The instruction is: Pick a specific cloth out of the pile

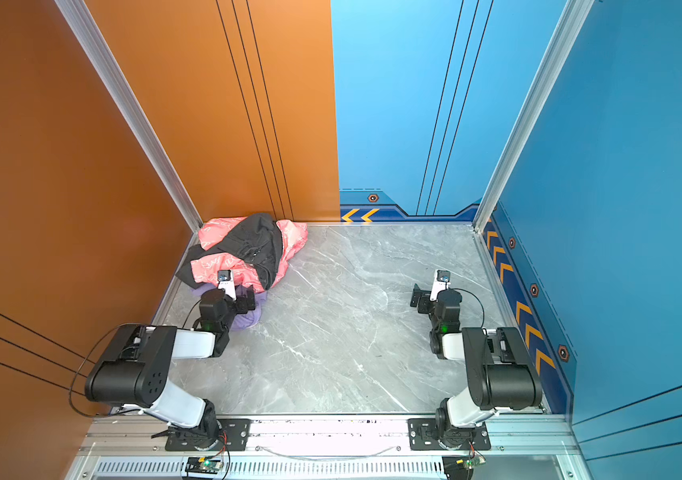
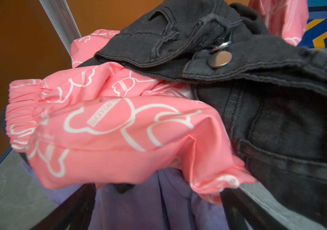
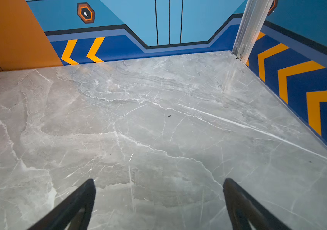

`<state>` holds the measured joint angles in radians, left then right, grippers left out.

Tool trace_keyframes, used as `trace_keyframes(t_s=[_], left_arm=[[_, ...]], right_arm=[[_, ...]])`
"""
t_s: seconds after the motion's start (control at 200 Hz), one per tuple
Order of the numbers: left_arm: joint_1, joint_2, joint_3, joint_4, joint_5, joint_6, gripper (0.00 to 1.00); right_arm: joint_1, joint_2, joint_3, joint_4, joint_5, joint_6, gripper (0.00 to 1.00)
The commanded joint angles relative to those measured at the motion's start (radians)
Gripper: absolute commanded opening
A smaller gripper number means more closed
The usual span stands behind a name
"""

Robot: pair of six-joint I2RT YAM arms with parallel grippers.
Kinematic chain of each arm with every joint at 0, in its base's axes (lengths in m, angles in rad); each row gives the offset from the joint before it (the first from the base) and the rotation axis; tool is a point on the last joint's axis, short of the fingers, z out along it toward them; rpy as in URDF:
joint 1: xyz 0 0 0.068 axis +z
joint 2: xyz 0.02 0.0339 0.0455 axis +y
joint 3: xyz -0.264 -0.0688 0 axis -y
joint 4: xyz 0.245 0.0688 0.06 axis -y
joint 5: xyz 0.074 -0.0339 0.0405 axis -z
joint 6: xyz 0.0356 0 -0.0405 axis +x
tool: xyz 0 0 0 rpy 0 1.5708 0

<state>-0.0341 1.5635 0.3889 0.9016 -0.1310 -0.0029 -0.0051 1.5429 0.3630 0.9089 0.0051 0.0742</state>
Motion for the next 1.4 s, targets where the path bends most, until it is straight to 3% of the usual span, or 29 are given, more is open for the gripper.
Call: trace_keyframes(t_s=[0.0,1.226,1.301,1.396], left_arm=[[-0.001,-0.002,-0.008,0.017,-0.021,0.012,0.98],[0.002,0.0,-0.008,0.017,-0.018,0.013,0.98],[0.0,-0.003,-0.012,0.019,-0.048,0.004,0.98],[-0.013,-0.052,-0.015,-0.005,-0.162,-0.013,0.98]], right_arm=[[0.008,0.005,0.01,0.004,0.027,-0.013,1.0],[0.007,-0.001,0.015,-0.01,0.025,-0.011,1.0],[0.005,-0.04,0.043,-0.095,0.048,-0.003,1.0],[0.009,-0.095,0.068,-0.184,0.049,-0.007,1.0]])
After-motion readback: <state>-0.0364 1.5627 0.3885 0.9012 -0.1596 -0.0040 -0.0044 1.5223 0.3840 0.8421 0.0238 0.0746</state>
